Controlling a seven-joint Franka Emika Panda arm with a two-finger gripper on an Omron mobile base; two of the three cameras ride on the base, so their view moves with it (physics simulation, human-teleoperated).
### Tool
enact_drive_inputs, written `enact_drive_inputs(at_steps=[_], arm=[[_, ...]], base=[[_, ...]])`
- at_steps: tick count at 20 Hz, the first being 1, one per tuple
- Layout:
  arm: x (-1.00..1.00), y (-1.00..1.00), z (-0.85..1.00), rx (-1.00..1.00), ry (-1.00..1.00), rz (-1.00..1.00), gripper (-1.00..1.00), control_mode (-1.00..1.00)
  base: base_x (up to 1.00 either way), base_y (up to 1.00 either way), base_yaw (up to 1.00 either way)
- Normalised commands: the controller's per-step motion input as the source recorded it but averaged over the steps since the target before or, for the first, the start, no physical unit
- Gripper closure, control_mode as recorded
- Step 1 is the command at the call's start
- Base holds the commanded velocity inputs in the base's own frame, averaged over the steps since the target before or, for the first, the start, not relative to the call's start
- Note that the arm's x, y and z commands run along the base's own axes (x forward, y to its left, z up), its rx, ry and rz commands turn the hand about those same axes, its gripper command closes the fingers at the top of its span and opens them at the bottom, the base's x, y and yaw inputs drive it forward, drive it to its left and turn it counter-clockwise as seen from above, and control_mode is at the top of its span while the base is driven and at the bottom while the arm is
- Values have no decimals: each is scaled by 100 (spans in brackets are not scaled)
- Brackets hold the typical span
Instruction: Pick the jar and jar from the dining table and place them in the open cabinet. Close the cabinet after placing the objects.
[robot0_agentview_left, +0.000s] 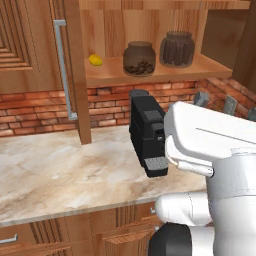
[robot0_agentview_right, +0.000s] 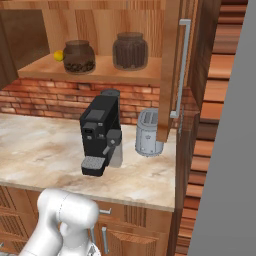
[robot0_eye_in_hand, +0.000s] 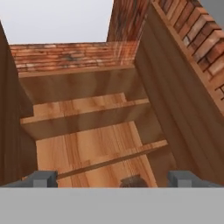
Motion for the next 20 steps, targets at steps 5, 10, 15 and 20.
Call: enact_drive_inputs(at_steps=[5, 10, 15, 20], arm=[[20, 70, -24, -1, 1, 0, -100, -100], [69, 73, -43, -2, 4, 0, -100, -100], [78, 57, -38, -1, 1, -1, -100, -100], [6, 75, -17, -5, -2, -9, -100, -100]], base=[[0, 0, 0], [0, 0, 0], [0, 0, 0], [0, 0, 0]])
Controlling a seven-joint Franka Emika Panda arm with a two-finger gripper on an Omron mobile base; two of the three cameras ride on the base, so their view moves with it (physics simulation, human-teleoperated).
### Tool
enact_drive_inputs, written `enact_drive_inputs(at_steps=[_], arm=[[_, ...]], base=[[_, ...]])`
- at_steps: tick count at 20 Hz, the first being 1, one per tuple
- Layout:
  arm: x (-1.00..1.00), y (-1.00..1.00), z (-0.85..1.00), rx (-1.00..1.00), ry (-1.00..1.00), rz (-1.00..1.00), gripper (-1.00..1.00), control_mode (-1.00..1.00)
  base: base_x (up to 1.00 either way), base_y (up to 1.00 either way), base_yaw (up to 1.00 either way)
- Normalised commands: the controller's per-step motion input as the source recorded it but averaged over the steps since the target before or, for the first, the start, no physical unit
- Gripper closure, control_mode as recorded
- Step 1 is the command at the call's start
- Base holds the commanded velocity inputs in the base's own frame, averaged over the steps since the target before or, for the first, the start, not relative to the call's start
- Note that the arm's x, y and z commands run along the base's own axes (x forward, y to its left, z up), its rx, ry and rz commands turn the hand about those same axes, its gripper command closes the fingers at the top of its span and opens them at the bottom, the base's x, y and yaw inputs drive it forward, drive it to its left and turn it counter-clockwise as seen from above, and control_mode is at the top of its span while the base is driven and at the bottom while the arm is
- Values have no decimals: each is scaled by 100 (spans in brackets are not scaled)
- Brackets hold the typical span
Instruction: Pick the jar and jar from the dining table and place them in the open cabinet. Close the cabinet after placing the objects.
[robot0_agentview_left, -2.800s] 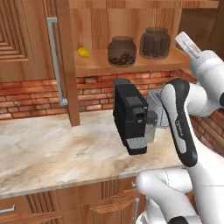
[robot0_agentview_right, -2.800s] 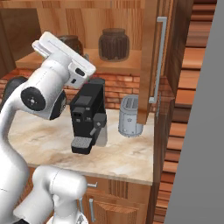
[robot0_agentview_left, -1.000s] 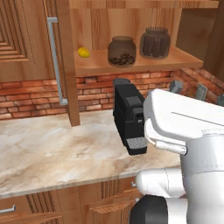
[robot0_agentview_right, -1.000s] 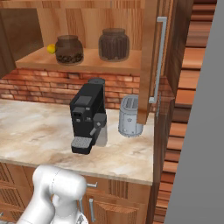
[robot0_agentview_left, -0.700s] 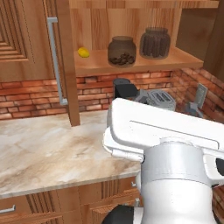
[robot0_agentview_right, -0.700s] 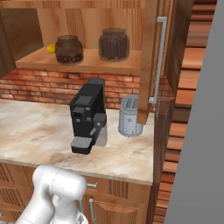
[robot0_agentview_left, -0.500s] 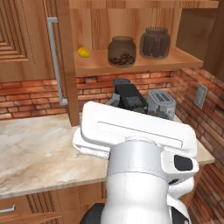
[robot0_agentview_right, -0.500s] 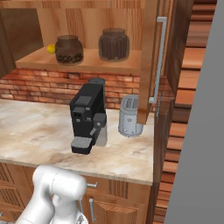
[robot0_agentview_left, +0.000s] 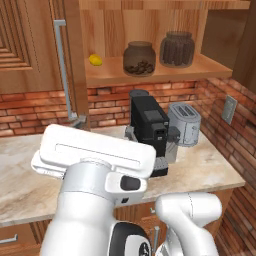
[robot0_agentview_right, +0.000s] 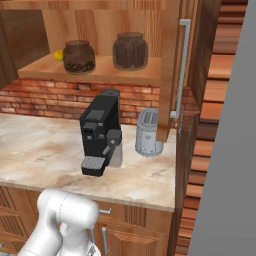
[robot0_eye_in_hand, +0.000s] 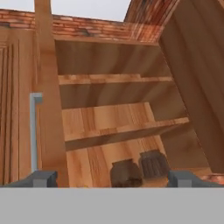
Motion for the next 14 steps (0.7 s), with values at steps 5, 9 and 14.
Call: enact_drive_inputs(at_steps=[5, 9, 14], arm=[[-2, 63, 0, -3, 0, -16, -100, -100], [25, 40, 0, 0, 0, -15, -100, -100], [50, 48, -5, 0, 0, -15, -100, -100]], base=[[0, 0, 0], [0, 0, 0], [0, 0, 0]])
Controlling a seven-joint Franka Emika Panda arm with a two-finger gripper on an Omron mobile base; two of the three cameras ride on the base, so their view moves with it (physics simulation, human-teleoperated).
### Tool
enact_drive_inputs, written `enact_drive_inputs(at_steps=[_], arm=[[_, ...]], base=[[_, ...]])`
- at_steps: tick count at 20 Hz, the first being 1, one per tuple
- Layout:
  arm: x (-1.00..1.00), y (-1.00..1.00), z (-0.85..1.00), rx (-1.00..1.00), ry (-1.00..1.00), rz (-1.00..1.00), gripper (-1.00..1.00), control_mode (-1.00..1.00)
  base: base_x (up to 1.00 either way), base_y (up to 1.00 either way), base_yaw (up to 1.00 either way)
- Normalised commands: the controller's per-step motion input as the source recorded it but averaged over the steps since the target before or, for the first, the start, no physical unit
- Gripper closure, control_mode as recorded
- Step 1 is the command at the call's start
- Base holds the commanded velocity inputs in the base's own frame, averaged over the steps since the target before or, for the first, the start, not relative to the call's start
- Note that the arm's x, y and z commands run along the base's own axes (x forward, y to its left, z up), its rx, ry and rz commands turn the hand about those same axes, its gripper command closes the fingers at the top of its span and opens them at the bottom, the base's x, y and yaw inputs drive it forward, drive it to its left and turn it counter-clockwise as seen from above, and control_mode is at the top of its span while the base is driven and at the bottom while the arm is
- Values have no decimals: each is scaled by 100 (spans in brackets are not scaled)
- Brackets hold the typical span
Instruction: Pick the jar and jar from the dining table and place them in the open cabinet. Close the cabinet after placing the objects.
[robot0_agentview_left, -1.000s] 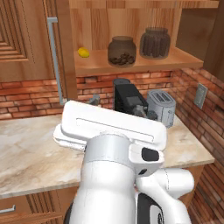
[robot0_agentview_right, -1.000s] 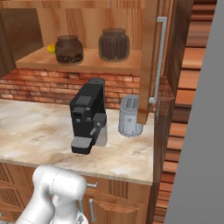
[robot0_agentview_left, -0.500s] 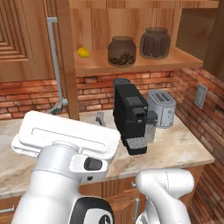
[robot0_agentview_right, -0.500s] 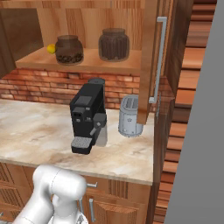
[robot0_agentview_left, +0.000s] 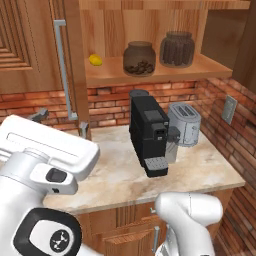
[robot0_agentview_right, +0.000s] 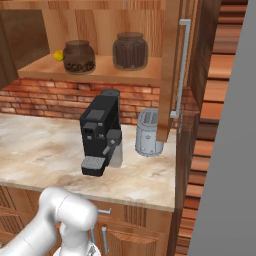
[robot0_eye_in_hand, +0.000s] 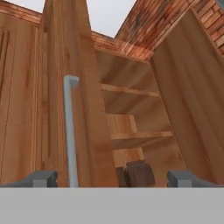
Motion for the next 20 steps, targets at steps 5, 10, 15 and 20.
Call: enact_drive_inputs(at_steps=[5, 10, 15, 20], arm=[[68, 26, -26, 0, 0, -13, -100, -100], [42, 52, -25, 0, 0, -7, -100, -100], [37, 67, -15, 0, 0, -4, -100, -100], [65, 28, -7, 0, 0, -3, -100, -100]], base=[[0, 0, 0], [0, 0, 0], [0, 0, 0], [0, 0, 0]])
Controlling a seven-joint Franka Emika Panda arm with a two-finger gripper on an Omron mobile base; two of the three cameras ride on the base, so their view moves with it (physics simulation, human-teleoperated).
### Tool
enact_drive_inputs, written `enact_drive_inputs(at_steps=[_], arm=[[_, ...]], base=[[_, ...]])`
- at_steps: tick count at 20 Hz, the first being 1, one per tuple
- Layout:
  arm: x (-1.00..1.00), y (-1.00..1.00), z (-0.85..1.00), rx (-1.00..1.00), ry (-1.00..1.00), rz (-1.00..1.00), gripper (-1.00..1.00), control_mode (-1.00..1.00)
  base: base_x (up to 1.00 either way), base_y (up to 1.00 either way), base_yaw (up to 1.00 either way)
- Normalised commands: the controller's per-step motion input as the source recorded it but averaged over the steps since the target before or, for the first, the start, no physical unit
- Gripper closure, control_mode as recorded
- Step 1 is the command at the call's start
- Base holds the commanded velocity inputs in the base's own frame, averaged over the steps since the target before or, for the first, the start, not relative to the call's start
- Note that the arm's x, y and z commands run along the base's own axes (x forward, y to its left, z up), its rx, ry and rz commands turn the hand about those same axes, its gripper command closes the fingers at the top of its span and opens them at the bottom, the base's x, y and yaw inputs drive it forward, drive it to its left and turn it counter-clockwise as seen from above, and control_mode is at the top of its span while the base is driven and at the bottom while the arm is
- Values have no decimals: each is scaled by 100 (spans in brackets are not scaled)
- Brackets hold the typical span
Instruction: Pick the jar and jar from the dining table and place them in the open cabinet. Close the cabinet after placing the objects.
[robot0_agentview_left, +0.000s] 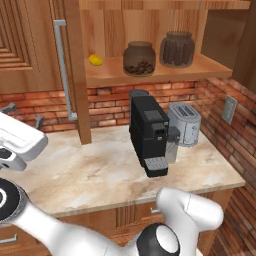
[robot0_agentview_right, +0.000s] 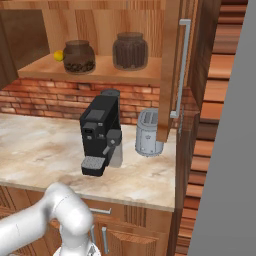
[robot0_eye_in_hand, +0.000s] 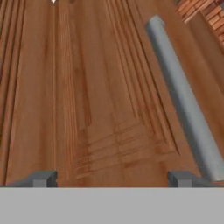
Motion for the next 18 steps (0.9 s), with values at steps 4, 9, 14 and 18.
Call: enact_drive_inputs(at_steps=[4, 9, 14, 18], arm=[[77, 26, -15, 0, 0, -3, -100, -100], [75, 16, -15, 0, 0, -3, -100, -100], [34, -1, -12, 0, -2, -8, -100, -100], [-2, -19, -5, 0, -6, -17, -100, -100]], base=[[0, 0, 0], [0, 0, 0], [0, 0, 0], [0, 0, 0]])
